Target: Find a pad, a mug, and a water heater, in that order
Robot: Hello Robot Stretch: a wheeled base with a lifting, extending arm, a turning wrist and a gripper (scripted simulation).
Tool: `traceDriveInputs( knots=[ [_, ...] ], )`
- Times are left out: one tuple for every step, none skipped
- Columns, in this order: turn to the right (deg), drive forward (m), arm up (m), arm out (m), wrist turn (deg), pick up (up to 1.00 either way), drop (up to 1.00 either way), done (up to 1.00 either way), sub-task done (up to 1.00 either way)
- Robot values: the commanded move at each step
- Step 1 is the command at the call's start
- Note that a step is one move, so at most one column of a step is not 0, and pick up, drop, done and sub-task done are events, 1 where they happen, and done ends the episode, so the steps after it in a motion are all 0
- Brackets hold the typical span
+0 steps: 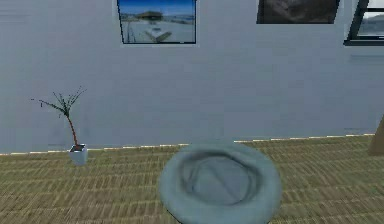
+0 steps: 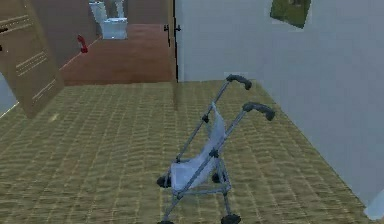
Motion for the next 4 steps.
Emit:
traceDriveInputs(
  knots=[
    [6.0, 0.0, 0.0, 0.0, 0.0, 0.0, 0.0, 0.0, 0.0],
    [0.0, 0.1, 0.0, 0.0, 0.0, 0.0, 0.0, 0.0, 0.0],
    [0.0, 0.0, 0.0, 0.0, 0.0, 0.0, 0.0, 0.0, 1.0],
    [45.0, 0.0, 0.0, 0.0, 0.0, 0.0, 0.0, 0.0, 0.0]
  ],
)
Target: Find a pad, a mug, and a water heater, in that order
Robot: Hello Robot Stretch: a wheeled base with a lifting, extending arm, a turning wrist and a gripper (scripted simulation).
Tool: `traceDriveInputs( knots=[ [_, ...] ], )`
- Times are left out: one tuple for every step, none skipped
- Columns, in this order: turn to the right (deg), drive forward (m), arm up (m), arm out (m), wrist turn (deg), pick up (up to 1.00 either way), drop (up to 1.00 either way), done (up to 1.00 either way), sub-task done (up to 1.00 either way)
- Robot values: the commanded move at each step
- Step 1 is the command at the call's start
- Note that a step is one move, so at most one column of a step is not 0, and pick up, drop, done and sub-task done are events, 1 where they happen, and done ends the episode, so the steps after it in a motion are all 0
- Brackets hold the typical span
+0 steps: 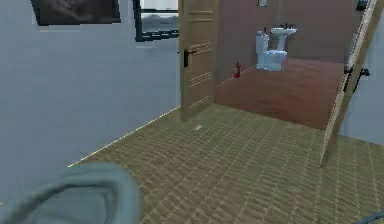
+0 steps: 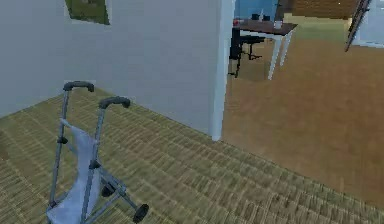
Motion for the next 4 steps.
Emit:
traceDriveInputs(
  knots=[
    [45.0, 0.0, 0.0, 0.0, 0.0, 0.0, 0.0, 0.0, 0.0],
    [45.0, 0.0, 0.0, 0.0, 0.0, 0.0, 0.0, 0.0, 0.0],
    [33.0, 0.0, 0.0, 0.0, 0.0, 0.0, 0.0, 0.0, 0.0],
    [0.0, 1.0, 0.0, 0.0, 0.0, 0.0, 0.0, 0.0, 0.0]
  ],
)
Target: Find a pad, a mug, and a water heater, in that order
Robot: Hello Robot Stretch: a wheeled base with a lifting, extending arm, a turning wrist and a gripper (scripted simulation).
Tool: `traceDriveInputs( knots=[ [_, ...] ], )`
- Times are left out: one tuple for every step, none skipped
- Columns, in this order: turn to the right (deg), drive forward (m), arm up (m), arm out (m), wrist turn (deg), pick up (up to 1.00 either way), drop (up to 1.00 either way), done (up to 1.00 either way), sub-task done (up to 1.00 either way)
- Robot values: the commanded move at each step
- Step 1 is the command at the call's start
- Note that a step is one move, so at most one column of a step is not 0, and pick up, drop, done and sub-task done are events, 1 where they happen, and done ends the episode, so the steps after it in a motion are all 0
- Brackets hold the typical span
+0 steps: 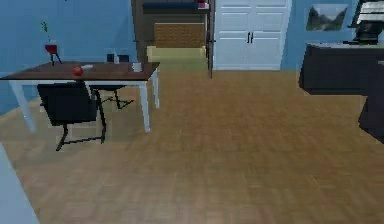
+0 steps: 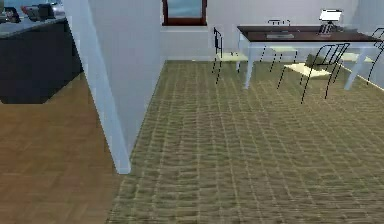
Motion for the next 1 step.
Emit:
traceDriveInputs(
  knots=[
    [0.0, 1.0, 0.0, 0.0, 0.0, 0.0, 0.0, 0.0, 0.0]
  ],
)
